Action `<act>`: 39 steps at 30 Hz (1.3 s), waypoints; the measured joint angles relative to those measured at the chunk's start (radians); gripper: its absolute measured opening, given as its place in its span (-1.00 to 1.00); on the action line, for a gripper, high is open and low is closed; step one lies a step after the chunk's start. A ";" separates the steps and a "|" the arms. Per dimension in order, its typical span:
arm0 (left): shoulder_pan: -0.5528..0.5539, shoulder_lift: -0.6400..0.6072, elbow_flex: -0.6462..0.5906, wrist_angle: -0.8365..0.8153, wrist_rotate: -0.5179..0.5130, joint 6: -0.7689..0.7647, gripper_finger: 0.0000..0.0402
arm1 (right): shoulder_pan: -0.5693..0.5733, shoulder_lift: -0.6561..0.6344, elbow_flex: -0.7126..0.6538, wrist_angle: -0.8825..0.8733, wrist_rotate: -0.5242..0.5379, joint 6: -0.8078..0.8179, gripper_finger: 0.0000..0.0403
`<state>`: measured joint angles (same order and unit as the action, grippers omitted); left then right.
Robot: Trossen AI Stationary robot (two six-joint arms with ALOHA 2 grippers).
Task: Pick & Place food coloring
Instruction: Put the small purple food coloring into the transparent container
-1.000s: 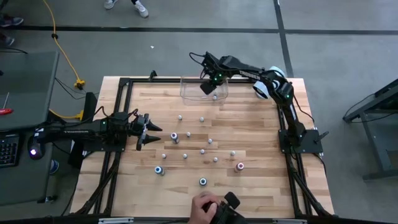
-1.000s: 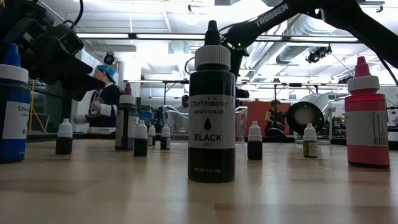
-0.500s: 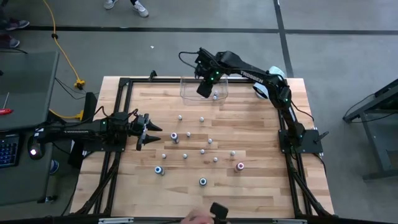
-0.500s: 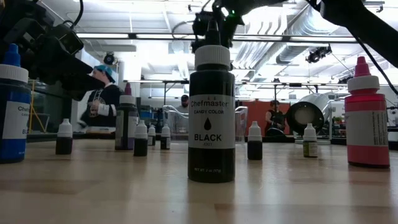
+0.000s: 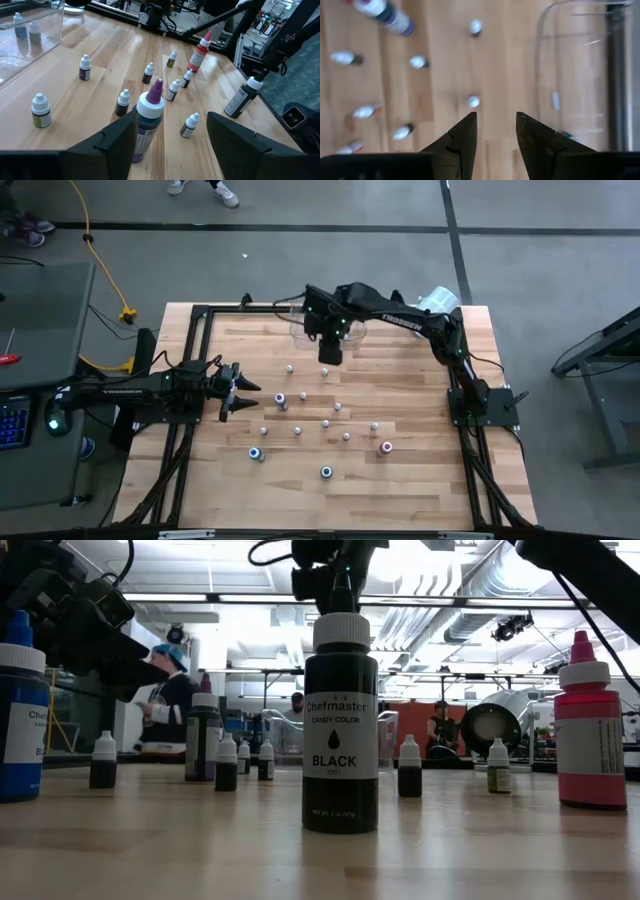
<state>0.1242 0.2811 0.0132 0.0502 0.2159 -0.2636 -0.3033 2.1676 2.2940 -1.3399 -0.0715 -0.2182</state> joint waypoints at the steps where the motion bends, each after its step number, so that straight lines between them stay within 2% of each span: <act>1: 0.000 0.000 0.000 0.000 0.000 0.000 0.17 | 0.008 -0.001 0.000 -0.008 -0.006 -0.005 -0.37; 11: 0.000 0.000 0.000 0.000 0.000 0.000 0.17 | 0.070 -0.019 0.000 -0.098 -0.018 -0.071 -0.37; 23: 0.000 0.000 0.000 0.000 0.000 0.000 0.17 | 0.106 -0.019 0.000 -0.182 -0.168 -0.279 -0.37; 30: 0.000 0.000 0.000 0.000 0.000 0.000 0.17 | 0.109 -0.019 -0.003 -0.187 -0.169 -0.286 -0.37; 34: 0.000 0.000 0.000 0.000 0.000 0.000 0.17 | 0.109 -0.044 -0.111 -0.111 -0.167 -0.226 -0.37; 39: 0.000 0.000 0.000 0.000 0.000 0.000 0.17 | 0.098 -0.130 -0.365 0.161 -0.146 -0.174 -0.37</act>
<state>0.1242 0.2810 0.0132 0.0502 0.2157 -0.2638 -0.2055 2.0372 1.9286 -1.1790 -0.2180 -0.3919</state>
